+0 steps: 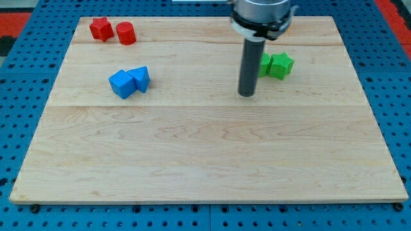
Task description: Move your arm left of the blue blocks
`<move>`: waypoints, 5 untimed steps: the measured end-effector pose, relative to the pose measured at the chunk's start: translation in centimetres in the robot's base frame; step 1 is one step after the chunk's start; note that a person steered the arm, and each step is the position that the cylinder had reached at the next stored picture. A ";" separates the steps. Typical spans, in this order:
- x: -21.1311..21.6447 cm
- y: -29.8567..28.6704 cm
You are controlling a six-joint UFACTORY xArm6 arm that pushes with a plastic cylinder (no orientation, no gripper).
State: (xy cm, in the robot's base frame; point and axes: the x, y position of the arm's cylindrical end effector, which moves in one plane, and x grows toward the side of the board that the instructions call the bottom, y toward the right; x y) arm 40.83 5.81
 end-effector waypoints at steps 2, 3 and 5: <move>-0.9 -1.8; 1.2 -1.7; 6.6 -9.5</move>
State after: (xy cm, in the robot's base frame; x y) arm 47.42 -3.70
